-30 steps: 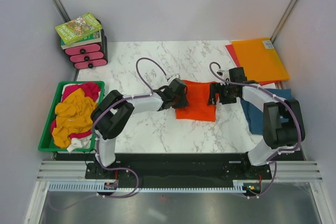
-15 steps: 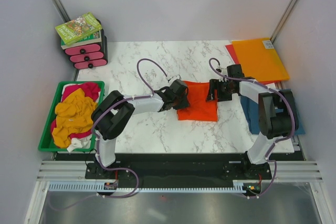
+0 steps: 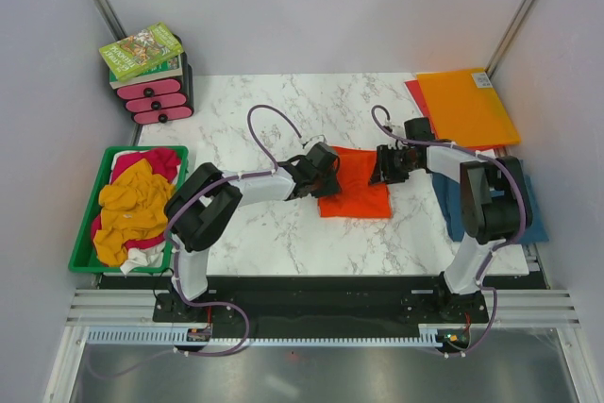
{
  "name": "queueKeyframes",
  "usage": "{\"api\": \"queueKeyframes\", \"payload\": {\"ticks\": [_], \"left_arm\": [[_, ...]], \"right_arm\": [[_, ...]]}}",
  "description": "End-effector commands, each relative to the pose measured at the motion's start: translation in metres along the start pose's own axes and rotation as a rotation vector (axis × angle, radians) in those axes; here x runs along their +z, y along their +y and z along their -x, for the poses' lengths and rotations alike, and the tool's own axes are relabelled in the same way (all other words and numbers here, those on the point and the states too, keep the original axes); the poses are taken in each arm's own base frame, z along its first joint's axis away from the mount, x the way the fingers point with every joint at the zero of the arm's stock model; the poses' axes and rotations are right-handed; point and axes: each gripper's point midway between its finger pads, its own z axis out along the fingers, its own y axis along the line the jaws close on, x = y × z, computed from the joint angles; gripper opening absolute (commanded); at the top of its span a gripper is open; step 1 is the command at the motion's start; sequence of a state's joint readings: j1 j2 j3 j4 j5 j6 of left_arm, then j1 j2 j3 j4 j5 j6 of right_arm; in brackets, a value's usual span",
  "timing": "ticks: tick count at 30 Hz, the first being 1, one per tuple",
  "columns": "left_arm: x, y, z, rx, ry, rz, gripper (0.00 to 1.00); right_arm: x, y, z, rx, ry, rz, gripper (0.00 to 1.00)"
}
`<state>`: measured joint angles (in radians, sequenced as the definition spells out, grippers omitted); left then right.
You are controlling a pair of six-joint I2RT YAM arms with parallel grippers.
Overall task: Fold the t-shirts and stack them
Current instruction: Neatly place the folded tshirt to the corner
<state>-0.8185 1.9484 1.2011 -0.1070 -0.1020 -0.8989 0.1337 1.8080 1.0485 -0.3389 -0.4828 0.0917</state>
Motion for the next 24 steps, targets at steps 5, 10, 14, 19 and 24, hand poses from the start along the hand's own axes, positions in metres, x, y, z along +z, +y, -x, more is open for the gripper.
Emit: {"api": "queueKeyframes", "payload": {"ticks": [5, 10, 14, 19, 24], "left_arm": [[0.005, 0.032, -0.037, 0.047, 0.115, 0.117, 0.35], [-0.005, 0.025, -0.029, 0.104, 0.078, 0.104, 0.42], [-0.023, 0.016, -0.023, 0.164, 0.022, 0.091, 0.59], [-0.052, 0.007, -0.018, 0.184, -0.017, 0.046, 0.61], [-0.071, 0.005, -0.016, 0.189, -0.044, 0.029, 0.61]], "right_arm": [[0.007, -0.012, -0.085, 0.054, 0.250, -0.051, 0.00], [-0.022, -0.025, -0.044, -0.053, 0.101, -0.207, 0.00], [-0.054, -0.037, -0.013, -0.148, 0.022, -0.351, 0.00], [-0.090, -0.040, 0.014, -0.235, -0.078, -0.458, 0.00], [-0.119, -0.038, 0.036, -0.271, -0.150, -0.533, 0.00]]}}
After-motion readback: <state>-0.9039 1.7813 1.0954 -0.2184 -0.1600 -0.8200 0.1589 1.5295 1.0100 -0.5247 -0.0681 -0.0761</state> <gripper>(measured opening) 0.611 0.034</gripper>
